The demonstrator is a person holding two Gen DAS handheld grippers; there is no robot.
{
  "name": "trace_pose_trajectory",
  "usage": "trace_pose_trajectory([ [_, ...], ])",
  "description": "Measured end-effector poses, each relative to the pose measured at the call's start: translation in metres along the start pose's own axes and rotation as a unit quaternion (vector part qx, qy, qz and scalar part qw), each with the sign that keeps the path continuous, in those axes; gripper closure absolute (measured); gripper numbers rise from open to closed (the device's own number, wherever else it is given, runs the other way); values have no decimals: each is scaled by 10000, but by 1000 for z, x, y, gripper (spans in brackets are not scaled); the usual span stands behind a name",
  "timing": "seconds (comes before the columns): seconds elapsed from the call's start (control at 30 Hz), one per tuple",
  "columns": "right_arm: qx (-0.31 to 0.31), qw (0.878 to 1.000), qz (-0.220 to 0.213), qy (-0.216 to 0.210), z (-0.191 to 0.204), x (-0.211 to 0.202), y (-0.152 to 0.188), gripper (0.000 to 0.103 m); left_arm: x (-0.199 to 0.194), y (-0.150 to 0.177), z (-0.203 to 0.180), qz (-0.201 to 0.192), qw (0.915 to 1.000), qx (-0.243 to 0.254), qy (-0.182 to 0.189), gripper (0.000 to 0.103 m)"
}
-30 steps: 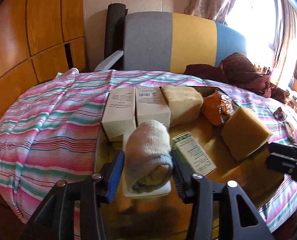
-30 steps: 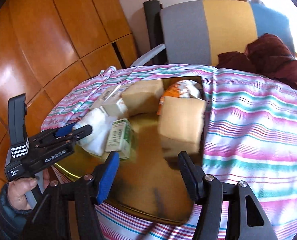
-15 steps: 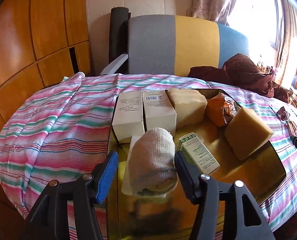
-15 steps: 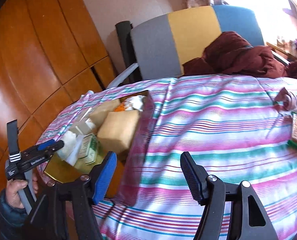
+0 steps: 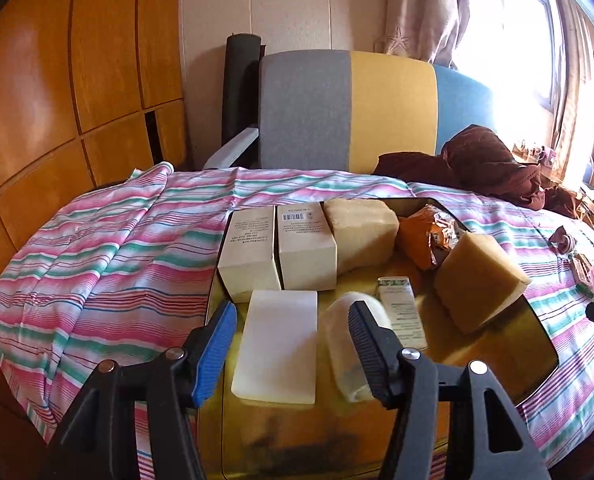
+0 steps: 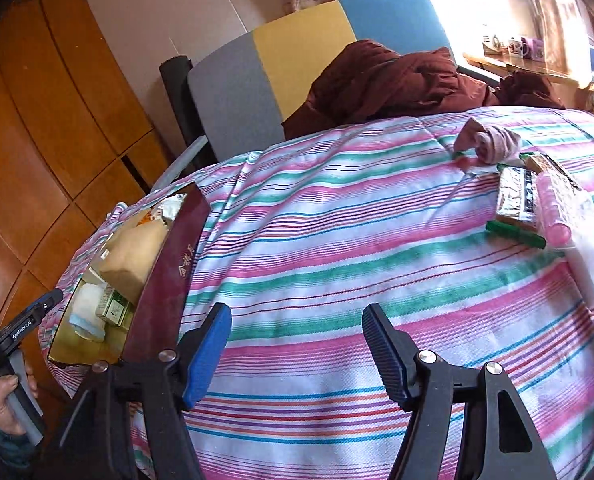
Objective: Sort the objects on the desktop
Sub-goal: 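Move both tools back toward the remaining items on the bed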
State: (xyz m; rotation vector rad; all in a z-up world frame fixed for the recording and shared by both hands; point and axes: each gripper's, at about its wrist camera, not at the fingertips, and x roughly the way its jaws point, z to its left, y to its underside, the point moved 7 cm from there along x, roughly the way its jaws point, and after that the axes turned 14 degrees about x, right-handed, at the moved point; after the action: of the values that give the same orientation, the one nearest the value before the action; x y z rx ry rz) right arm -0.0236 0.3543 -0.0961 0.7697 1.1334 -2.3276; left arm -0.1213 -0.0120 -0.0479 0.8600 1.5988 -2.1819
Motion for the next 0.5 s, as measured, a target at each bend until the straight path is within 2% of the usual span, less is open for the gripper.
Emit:
trace_pose_trajectory([
  [0.17, 152, 9998, -109, 114, -19, -9, -4, 33, -2, -1, -2, -7, 10000, -23, 32, 43],
  [0.37, 340, 9982, -387, 322, -46, -28, -13, 33, -12, -21, -39, -256, 9977, 161, 604, 43],
  [0.5, 597, 9945, -670, 543, -77, -50, -21, 33, -20, -36, -68, -437, 9930, 308, 1053, 42],
])
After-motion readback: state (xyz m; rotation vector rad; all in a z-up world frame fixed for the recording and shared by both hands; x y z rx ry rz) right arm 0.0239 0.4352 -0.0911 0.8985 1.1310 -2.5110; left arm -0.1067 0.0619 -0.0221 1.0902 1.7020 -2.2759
